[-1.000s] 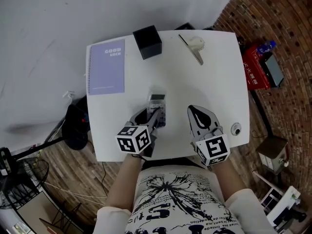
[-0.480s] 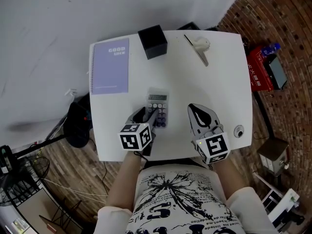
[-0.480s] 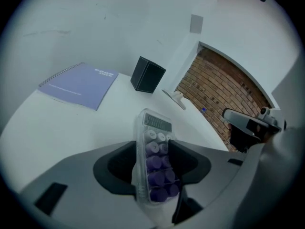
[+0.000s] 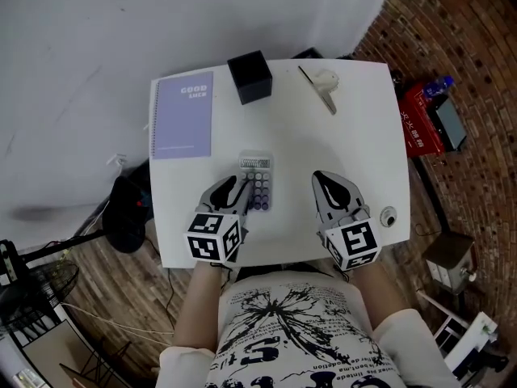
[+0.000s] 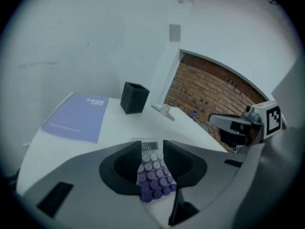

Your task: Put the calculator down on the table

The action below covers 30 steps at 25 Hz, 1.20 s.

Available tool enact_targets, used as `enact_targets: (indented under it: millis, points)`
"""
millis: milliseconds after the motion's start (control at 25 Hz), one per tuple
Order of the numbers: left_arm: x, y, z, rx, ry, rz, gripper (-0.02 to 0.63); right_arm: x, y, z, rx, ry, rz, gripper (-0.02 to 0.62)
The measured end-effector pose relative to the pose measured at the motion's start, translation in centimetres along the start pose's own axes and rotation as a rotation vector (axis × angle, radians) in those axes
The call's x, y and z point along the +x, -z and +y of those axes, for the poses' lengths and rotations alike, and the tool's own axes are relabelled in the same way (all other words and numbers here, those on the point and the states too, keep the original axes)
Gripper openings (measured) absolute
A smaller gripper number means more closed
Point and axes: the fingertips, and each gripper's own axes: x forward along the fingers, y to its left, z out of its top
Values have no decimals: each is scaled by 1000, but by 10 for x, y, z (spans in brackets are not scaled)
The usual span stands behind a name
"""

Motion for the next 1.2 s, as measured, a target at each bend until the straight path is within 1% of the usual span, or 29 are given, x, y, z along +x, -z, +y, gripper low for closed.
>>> enact_targets:
  millis: [160,320,440,520,720,920,1080,1200]
  points:
    - [-37,-45,-23,113,19,-118,135,-20,-21,4,-30,5,-46,14]
    - [-80,-84,-47,156,55,-228,104,-43,-52,12,-59,-9,-105,15]
    - [-111,-108,-66,222,70,-298,57,-61,-77,16,-97,-15,-153,15]
    - [-128,-119,-77,263,76,-337,41,-71,-92,17,-108,-6,-183,14]
    - [-157,-132,-94,320,102,-414,15,-87,-114,19,-133,14,-238,14]
    - [-172,-130,-106,378,128,-439,14,-101,-123,22,-156,18,-275,14]
    - [-178,-131,-110,386,127,-459,14,-107,-127,25,-164,19,-295,14]
    - [-182,-131,-111,357,136,-477,14,-110,-126,28,-170,9,-292,14]
